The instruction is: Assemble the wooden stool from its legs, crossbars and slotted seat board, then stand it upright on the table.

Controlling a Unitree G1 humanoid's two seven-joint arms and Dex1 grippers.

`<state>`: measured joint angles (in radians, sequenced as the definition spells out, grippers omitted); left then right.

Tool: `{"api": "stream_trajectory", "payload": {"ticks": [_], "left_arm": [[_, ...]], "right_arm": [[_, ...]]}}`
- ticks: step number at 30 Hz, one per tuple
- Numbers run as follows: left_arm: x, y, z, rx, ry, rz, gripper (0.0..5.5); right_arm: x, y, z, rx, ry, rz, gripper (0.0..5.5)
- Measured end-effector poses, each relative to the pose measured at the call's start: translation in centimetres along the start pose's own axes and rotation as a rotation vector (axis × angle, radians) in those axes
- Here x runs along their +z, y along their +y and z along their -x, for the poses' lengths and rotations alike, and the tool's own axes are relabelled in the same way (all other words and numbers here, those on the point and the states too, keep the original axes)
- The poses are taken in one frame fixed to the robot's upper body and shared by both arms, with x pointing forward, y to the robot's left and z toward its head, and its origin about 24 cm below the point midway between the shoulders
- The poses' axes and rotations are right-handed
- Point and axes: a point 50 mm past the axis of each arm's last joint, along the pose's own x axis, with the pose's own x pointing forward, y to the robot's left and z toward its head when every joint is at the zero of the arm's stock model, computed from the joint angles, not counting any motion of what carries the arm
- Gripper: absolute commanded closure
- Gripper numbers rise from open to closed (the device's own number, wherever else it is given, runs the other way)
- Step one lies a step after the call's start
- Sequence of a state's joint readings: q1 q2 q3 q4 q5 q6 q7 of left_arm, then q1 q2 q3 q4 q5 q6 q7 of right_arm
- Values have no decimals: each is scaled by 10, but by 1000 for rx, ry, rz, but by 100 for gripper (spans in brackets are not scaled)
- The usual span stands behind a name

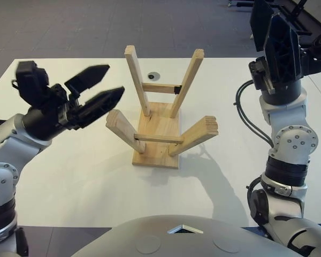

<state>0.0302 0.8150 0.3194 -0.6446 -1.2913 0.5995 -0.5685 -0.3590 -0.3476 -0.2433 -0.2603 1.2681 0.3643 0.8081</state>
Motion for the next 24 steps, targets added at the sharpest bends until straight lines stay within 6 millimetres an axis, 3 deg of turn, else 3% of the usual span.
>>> {"api": "stream_trajectory", "payload": {"ticks": [4, 12, 15, 19, 24], "left_arm": [[-16, -10, 6, -20, 171, -39, 101], [-22, 13, 12, 99, 271, -137, 101], [-28, 24, 19, 155, 320, -178, 101], [-47, 50, 38, 258, 582, -315, 101], [-40, 65, 25, 240, 604, -452, 101]], "right_arm": [[-4, -4, 10, -26, 42, 44, 112], [-8, -11, 19, -96, 26, 98, 112], [-7, -30, 23, -208, 32, 204, 112], [-21, -65, 25, -360, 118, 311, 112], [-44, -102, 23, -468, 295, 438, 112]]}}
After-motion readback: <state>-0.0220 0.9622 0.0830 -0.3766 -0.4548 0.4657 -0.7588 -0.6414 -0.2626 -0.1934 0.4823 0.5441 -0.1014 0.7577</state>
